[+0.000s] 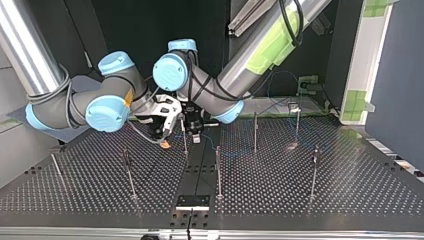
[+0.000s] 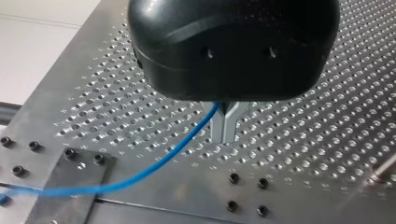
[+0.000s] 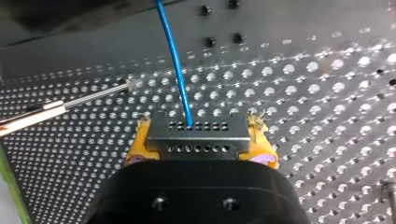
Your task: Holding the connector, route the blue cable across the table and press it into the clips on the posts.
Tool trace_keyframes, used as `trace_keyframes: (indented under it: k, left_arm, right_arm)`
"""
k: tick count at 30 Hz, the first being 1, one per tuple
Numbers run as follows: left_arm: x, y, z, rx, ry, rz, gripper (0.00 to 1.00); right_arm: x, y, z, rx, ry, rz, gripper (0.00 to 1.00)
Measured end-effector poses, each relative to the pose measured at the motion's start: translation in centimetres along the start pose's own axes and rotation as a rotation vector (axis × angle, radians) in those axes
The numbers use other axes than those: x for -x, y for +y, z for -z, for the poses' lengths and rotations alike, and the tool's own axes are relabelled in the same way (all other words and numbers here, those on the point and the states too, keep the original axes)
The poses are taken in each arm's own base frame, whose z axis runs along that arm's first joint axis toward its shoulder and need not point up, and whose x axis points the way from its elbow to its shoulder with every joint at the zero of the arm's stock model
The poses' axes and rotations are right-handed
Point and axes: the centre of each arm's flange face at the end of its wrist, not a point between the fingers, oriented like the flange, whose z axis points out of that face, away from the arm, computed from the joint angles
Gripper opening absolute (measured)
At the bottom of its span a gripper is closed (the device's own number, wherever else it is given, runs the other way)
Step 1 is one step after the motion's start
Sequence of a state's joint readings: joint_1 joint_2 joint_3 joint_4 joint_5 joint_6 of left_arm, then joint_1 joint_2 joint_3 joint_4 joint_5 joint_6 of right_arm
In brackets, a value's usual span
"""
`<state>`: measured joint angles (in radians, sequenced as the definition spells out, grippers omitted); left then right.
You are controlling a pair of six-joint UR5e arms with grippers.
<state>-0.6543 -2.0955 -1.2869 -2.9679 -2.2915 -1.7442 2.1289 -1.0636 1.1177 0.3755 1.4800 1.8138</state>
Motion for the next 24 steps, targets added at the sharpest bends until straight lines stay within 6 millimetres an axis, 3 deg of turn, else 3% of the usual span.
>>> trace_keyframes:
  k: [13, 24]
  left_arm:
    - [-4.2, 2.5, -0.4, 0.010, -0.001, 0.025, 0.01]
    - [-7.9, 3.7, 0.7, -0.021, 0.005, 0.000, 0.01]
  right_arm:
    - [3.6, 1.2, 0.5, 0.020, -0.078, -0.016, 0.00]
    - [6.1, 4.0, 0.2, 0.060, -0.118, -0.031, 0.00]
